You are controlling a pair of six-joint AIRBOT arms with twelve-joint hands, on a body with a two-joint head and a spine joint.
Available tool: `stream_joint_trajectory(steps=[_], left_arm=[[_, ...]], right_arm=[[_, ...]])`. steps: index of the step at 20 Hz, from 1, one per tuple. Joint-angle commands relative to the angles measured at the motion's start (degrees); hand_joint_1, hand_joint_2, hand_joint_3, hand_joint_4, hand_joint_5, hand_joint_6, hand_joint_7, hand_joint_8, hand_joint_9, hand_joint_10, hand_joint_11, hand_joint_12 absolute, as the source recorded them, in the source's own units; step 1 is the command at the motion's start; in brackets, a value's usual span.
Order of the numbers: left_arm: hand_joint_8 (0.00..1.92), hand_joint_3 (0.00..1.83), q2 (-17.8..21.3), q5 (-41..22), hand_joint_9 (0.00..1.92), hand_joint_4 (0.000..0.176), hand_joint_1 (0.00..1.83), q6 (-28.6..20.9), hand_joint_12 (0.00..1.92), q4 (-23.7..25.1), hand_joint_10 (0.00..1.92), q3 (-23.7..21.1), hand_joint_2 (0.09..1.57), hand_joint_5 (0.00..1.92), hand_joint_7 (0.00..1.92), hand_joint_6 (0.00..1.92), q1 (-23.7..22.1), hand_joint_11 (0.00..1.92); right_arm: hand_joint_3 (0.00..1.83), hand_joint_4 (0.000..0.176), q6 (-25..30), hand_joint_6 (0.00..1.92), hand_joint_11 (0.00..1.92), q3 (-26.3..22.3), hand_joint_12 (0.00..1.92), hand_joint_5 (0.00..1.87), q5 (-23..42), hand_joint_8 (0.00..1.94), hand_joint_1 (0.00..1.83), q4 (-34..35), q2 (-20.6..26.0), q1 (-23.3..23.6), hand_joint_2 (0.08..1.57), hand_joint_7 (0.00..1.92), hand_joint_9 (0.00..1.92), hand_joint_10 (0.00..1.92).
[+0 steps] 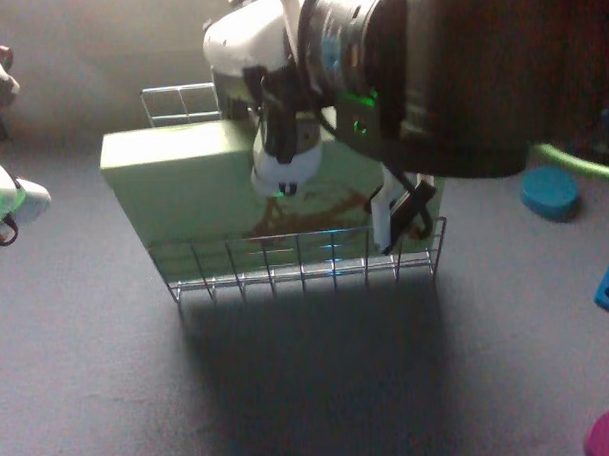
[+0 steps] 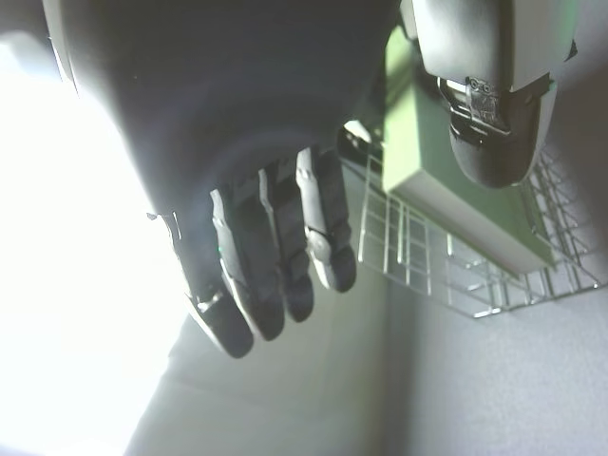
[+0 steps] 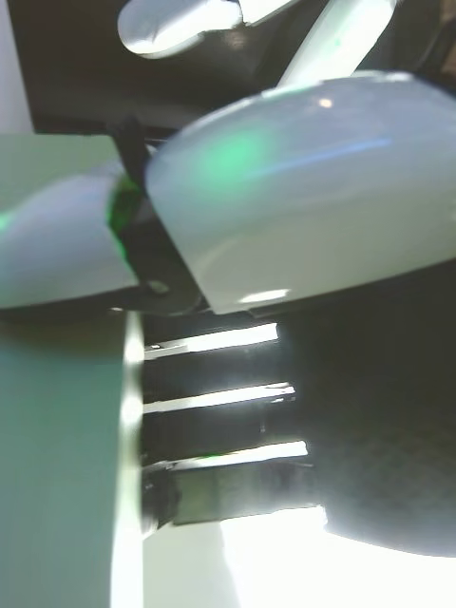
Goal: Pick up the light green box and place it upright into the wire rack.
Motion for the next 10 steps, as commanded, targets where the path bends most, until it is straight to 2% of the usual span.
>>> stream_joint_trajectory(steps=[1, 10], left_arm=[[0.00, 0.00, 0.1, -0.4, 0.27, 0.054, 0.33, 0.2, 0.73, 4.9, 0.00, -0.2, 1.15, 0.38, 0.33, 0.00, -0.2, 0.00], [0.00, 0.00, 0.0, -1.9, 0.27, 0.054, 0.34, 0.2, 0.73, 5.2, 0.00, 0.5, 1.15, 0.39, 0.33, 0.00, 0.4, 0.00]], right_arm=[[0.00, 0.000, 0.7, 0.97, 0.78, 0.6, 1.48, 0.83, 2.0, 1.28, 1.36, -4.2, -0.2, 0.4, 1.18, 0.81, 0.81, 1.50], [0.00, 0.000, 2.2, 0.97, 0.78, 3.6, 1.48, 0.85, 3.2, 1.27, 1.36, -4.2, -2.0, -2.0, 1.18, 0.81, 0.82, 1.48]])
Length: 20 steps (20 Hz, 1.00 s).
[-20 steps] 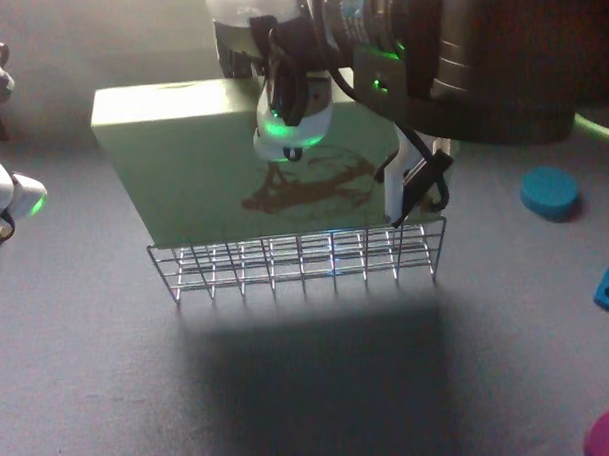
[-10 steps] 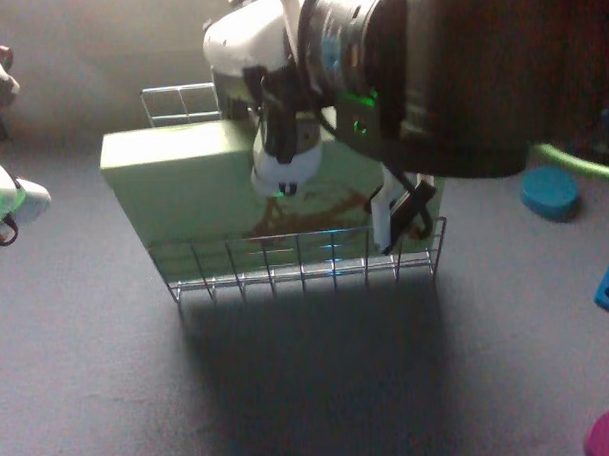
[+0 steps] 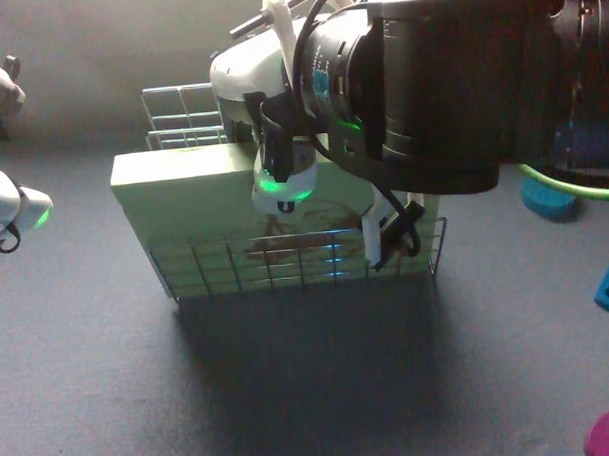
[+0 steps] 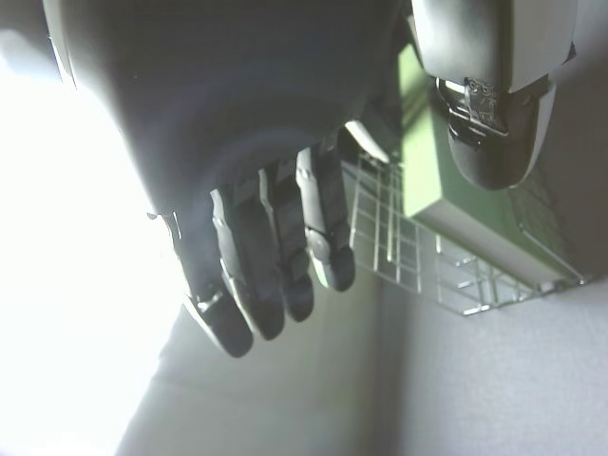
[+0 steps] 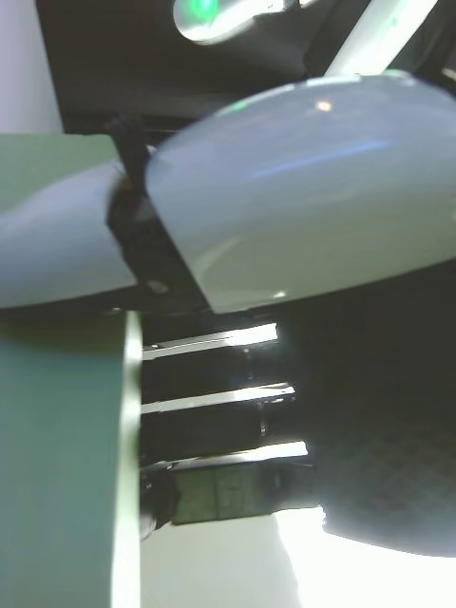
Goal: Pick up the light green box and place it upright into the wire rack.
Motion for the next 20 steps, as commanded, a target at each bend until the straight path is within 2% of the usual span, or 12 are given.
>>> stream_joint_trajectory(steps=[1, 10, 13, 14, 15, 16, 17, 18, 19, 20], left_arm=[[0.00, 0.00, 0.0, -0.8, 0.27, 0.054, 0.34, 0.2, 0.73, 5.5, 0.00, 0.3, 1.15, 0.39, 0.33, 0.00, -0.2, 0.00], [0.00, 0.00, -2.4, -2.3, 0.27, 0.051, 0.34, -1.2, 0.71, 6.3, 0.00, 2.5, 1.15, 0.40, 0.32, 0.00, 1.4, 0.00], [0.00, 0.00, -3.8, -2.7, 0.27, 0.051, 0.34, -3.3, 0.70, 7.5, 0.00, 3.5, 1.15, 0.40, 0.31, 0.00, 2.3, 0.00], [0.00, 0.00, -4.2, -3.0, 0.27, 0.051, 0.34, -3.3, 0.70, 7.5, 0.00, 3.9, 1.15, 0.40, 0.31, 0.00, 2.5, 0.00], [0.00, 0.00, -4.6, -3.3, 0.27, 0.051, 0.34, -3.4, 0.70, 7.5, 0.00, 4.3, 1.15, 0.40, 0.31, 0.00, 2.8, 0.00], [0.00, 0.00, -5.1, -3.7, 0.27, 0.051, 0.34, -3.4, 0.70, 7.6, 0.00, 4.8, 1.15, 0.40, 0.31, 0.00, 2.9, 0.00], [0.00, 0.00, -5.8, -4.2, 0.27, 0.051, 0.34, -3.6, 0.70, 7.9, 0.00, 5.3, 1.15, 0.40, 0.31, 0.00, 3.1, 0.00], [0.00, 0.00, -6.2, -4.4, 0.27, 0.051, 0.34, -4.1, 0.70, 8.0, 0.00, 5.6, 1.15, 0.40, 0.31, 0.00, 3.4, 0.00], [0.00, 0.00, -6.8, -4.5, 0.27, 0.051, 0.34, -4.4, 0.70, 8.1, 0.00, 5.9, 1.15, 0.41, 0.31, 0.00, 3.7, 0.00], [0.00, 0.00, -7.6, -4.5, 0.27, 0.051, 0.34, -4.8, 0.70, 8.1, 0.00, 6.1, 1.15, 0.41, 0.31, 0.00, 3.9, 0.00]], right_arm=[[0.00, 0.000, 0.1, 0.97, 0.79, 0.5, 1.49, 0.85, 2.0, 1.27, 1.36, -4.2, -0.2, 0.2, 1.18, 0.81, 0.82, 1.48], [0.00, 0.000, 0.4, 0.97, 0.77, 0.9, 1.53, 0.86, 2.8, 1.23, 1.36, -4.7, -0.4, -1.0, 1.17, 0.85, 0.80, 1.48], [0.00, 0.000, 0.4, 1.05, 0.75, 0.9, 1.53, 0.85, 3.0, 1.18, 1.36, -4.8, -0.3, -1.0, 1.17, 0.85, 0.80, 1.45], [0.00, 0.000, 0.4, 1.10, 0.73, 0.9, 1.51, 0.86, 3.0, 1.24, 1.22, -4.8, -0.3, -1.0, 1.18, 0.87, 0.72, 1.20], [0.00, 0.000, 0.3, 1.14, 0.70, 0.9, 1.50, 0.82, 3.0, 1.26, 1.18, -4.8, -0.3, -1.0, 1.19, 0.86, 0.69, 1.05], [0.00, 0.012, 0.2, 1.18, 0.68, 0.8, 1.48, 0.81, 3.0, 1.26, 1.17, -4.8, -0.2, -0.9, 1.19, 0.85, 0.68, 0.98], [0.00, 0.000, 0.2, 1.21, 0.62, 0.7, 1.45, 0.82, 3.0, 0.83, 1.09, -4.8, 0.0, -0.8, 1.20, 0.79, 0.66, 0.90], [0.00, 0.000, 0.1, 1.24, 0.57, 0.6, 1.43, 0.81, 3.0, 0.58, 1.06, -4.8, 0.2, -0.7, 1.20, 0.80, 0.65, 0.85], [0.00, 0.000, 0.0, 1.26, 0.54, 0.3, 1.40, 0.80, 3.0, 0.43, 1.04, -4.8, 0.4, -0.6, 1.21, 0.82, 0.64, 0.78], [0.00, 0.000, -0.1, 0.67, 0.50, -0.1, 1.38, 0.70, 3.0, 0.35, 0.99, -4.8, 0.7, -0.3, 1.15, 0.83, 0.64, 0.73]])
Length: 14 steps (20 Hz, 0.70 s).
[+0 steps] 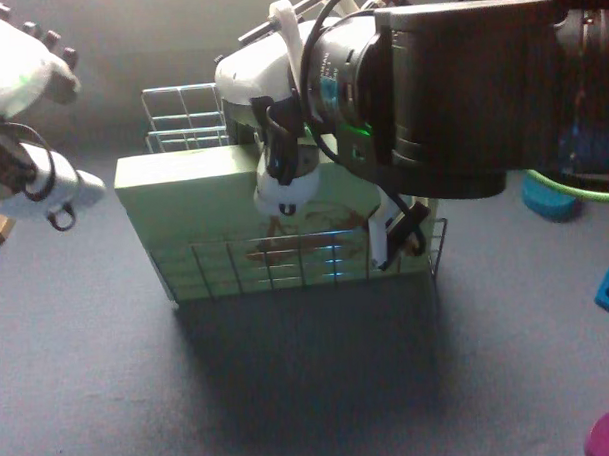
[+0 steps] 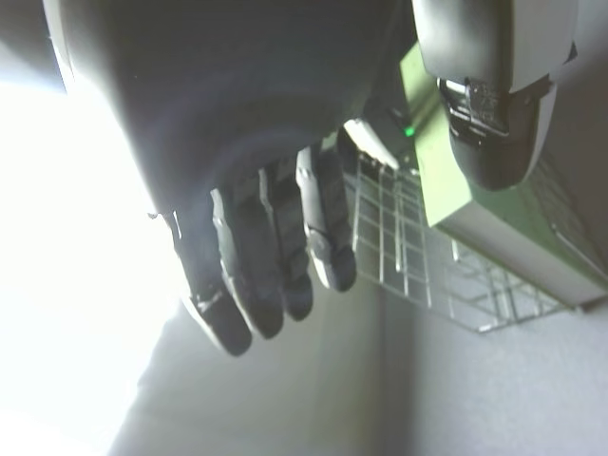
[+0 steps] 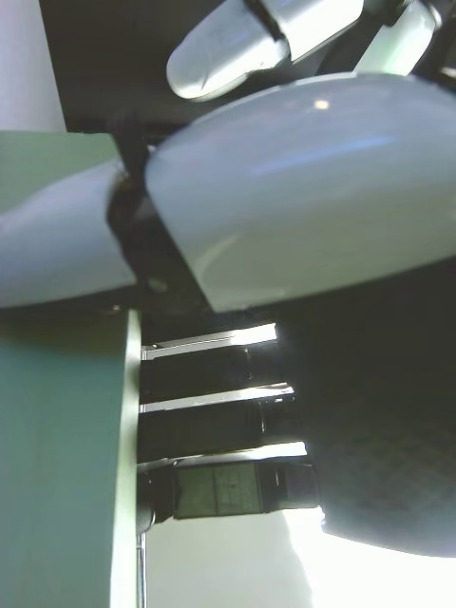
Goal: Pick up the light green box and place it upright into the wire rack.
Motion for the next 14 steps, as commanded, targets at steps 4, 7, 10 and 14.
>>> stream_joint_trajectory(steps=[4, 7, 10, 14], left_arm=[[0.00, 0.00, -2.0, 0.2, 0.27, 0.051, 0.34, -1.1, 0.70, 5.1, 0.00, -0.3, 1.15, 0.41, 0.31, 0.00, -0.6, 0.00], [0.00, 0.00, -2.7, 1.4, 0.27, 0.051, 0.34, -1.7, 0.70, 5.1, 0.00, -1.6, 1.15, 0.40, 0.31, 0.00, -1.0, 0.00], [0.00, 0.00, -3.1, 1.5, 0.27, 0.051, 0.33, -1.8, 0.70, 5.1, 0.00, -2.2, 1.16, 0.41, 0.31, 0.00, -1.2, 0.00], [0.00, 0.00, -3.3, 2.8, 0.27, 0.051, 0.33, -1.8, 0.71, 5.1, 0.00, -3.5, 1.15, 0.41, 0.32, 0.00, -2.0, 0.00]], right_arm=[[0.00, 0.000, -0.4, 0.03, 0.42, -0.8, 1.33, 0.77, 1.6, 0.09, 0.93, -3.6, 0.6, 0.9, 1.10, 0.84, 0.64, 0.54], [0.00, 0.000, -0.7, 0.00, 0.31, -1.1, 1.30, 0.69, 2.1, 0.03, 0.89, -3.6, 1.3, 1.0, 1.07, 0.78, 0.59, 0.46], [0.00, 0.000, -1.0, 0.00, 0.18, -1.6, 1.28, 0.58, 2.5, 0.00, 0.83, -3.6, 2.3, 1.7, 1.03, 0.66, 0.52, 0.32], [0.00, 0.000, -2.8, 0.00, 0.11, -4.5, 1.28, 0.51, 3.9, 0.00, 0.81, -3.6, 6.1, 3.8, 1.01, 0.58, 0.48, 0.22]])
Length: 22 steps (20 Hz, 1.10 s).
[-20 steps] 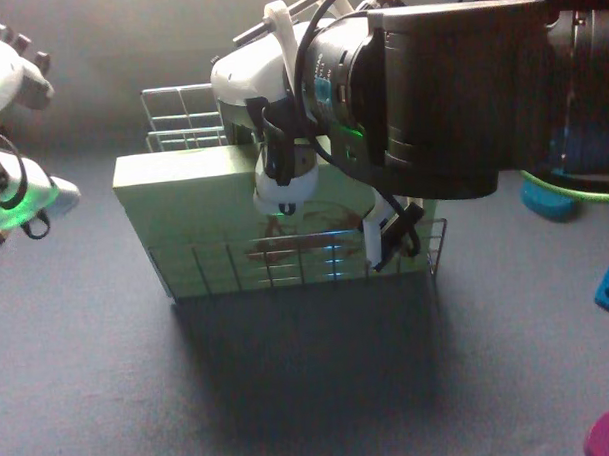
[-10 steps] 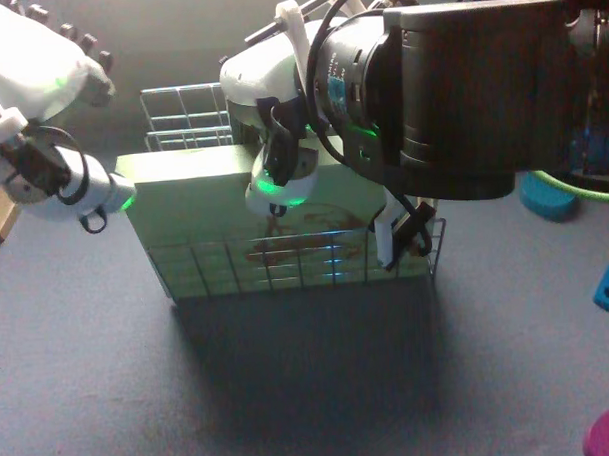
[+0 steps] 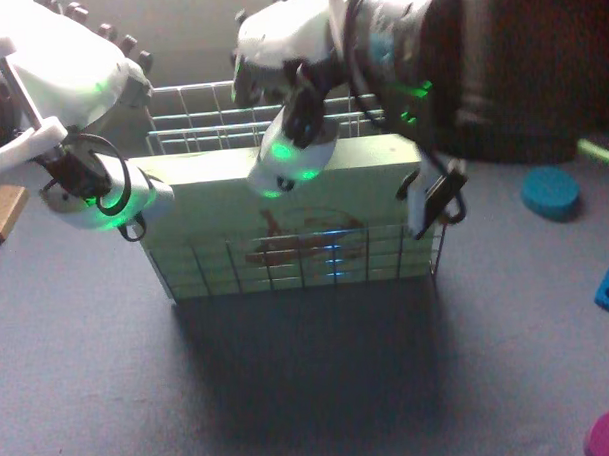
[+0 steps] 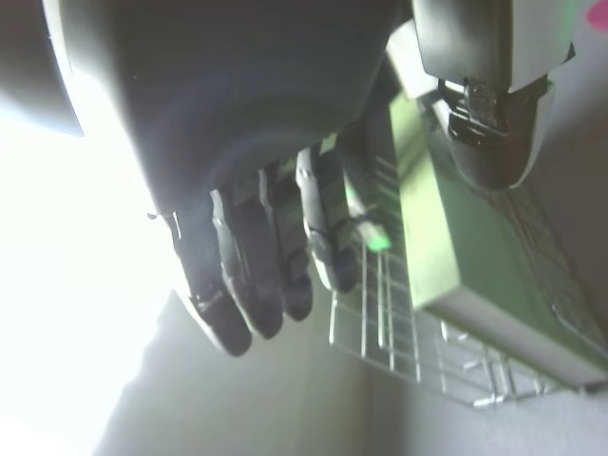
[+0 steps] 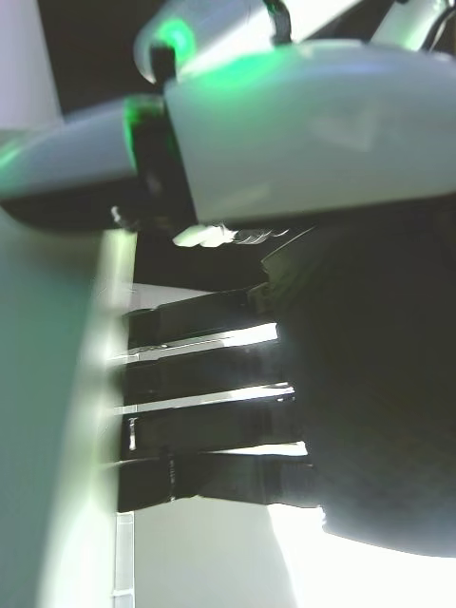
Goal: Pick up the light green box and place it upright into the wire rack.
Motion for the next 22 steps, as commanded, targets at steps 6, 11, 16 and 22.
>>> stream_joint_trajectory(steps=[6, 11, 16, 22], left_arm=[[0.00, 0.00, 0.0, 0.8, 0.27, 0.049, 0.33, 0.9, 0.73, 4.9, 0.00, -2.1, 1.16, 0.43, 0.32, 0.01, -1.5, 0.00], [0.00, 0.00, -0.2, 3.7, 0.27, 0.052, 0.33, 1.0, 0.74, 4.3, 0.00, -4.5, 1.16, 0.38, 0.30, 0.00, -2.1, 0.00], [0.01, 0.00, -0.2, 6.5, 0.28, 0.051, 0.34, 0.9, 0.73, 3.7, 0.01, -6.2, 1.16, 0.40, 0.33, 0.01, -2.3, 0.00], [0.39, 0.02, -0.3, 8.0, 0.89, 0.000, 0.47, 0.1, 1.08, 3.2, 0.69, -7.5, 1.13, 0.97, 0.97, 0.04, -2.6, 0.66]], right_arm=[[0.00, 0.000, -4.7, 0.00, 0.10, -8.2, 1.27, 0.52, 5.9, 0.00, 0.78, -2.0, 11.1, 7.2, 1.00, 0.55, 0.50, 0.17], [0.01, 0.000, -10.6, 0.00, 0.12, -16.2, 1.27, 0.53, 8.0, 0.00, 0.66, 8.6, 22.3, 10.4, 1.02, 0.55, 0.51, 0.15], [0.02, 0.000, -6.8, 0.01, 0.16, -23.5, 1.29, 0.56, 0.0, 0.00, 0.63, 4.9, 27.2, 9.1, 1.08, 0.56, 0.53, 0.16], [0.01, 0.123, -2.6, 1.23, 0.89, -27.1, 1.86, 0.76, -8.7, 1.28, 0.86, 2.0, 28.2, 9.1, 1.21, 0.74, 0.75, 1.77]])
